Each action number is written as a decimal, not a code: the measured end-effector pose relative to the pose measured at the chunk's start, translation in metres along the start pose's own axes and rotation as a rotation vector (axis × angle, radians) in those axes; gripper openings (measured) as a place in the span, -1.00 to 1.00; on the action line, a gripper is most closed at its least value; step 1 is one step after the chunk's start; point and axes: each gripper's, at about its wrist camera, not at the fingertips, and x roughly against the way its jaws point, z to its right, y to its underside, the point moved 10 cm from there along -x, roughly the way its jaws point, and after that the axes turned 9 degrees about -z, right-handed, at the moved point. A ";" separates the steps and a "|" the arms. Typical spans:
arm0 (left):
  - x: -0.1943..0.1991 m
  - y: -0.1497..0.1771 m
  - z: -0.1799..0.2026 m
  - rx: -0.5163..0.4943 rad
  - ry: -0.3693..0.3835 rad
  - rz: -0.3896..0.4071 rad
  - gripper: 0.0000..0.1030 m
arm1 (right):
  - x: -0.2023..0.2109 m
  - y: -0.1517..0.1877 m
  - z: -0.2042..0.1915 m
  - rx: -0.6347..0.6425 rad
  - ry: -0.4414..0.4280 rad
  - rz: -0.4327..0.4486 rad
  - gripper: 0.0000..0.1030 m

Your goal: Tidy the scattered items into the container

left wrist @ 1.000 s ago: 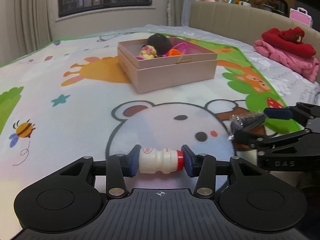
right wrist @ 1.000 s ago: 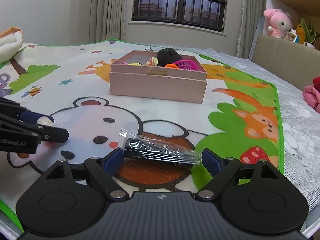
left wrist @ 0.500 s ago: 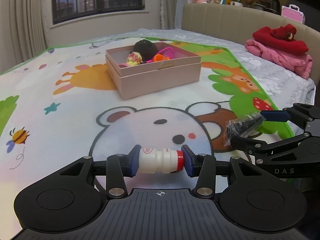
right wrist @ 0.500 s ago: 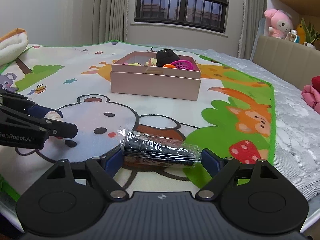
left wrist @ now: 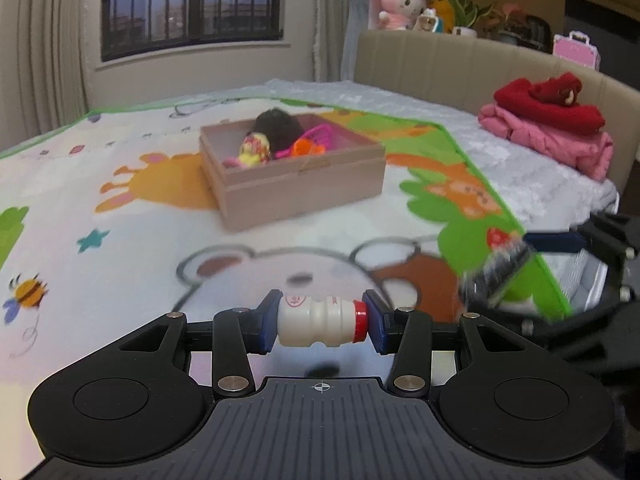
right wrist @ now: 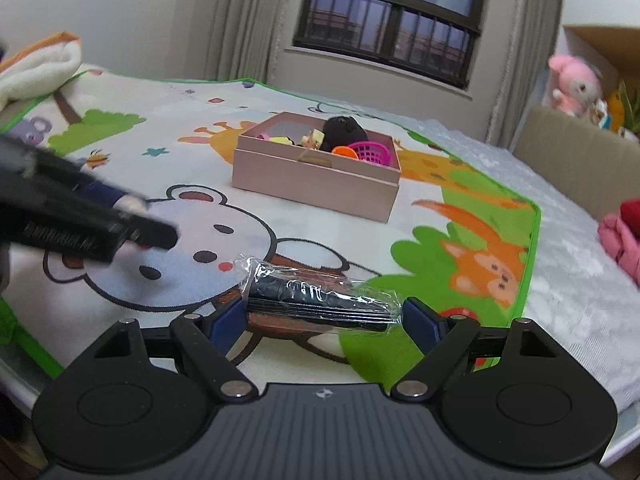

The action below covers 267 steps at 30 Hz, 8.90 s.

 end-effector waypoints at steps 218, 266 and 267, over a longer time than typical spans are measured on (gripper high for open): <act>-0.089 -0.014 -0.160 0.303 -0.383 -0.084 1.00 | -0.204 -0.114 -0.023 -0.149 -0.117 -0.121 1.00; -0.089 -0.013 -0.160 0.304 -0.383 -0.084 1.00 | -0.204 -0.114 -0.023 -0.148 -0.117 -0.121 1.00; -0.089 -0.013 -0.160 0.304 -0.383 -0.084 1.00 | -0.204 -0.114 -0.023 -0.148 -0.117 -0.121 1.00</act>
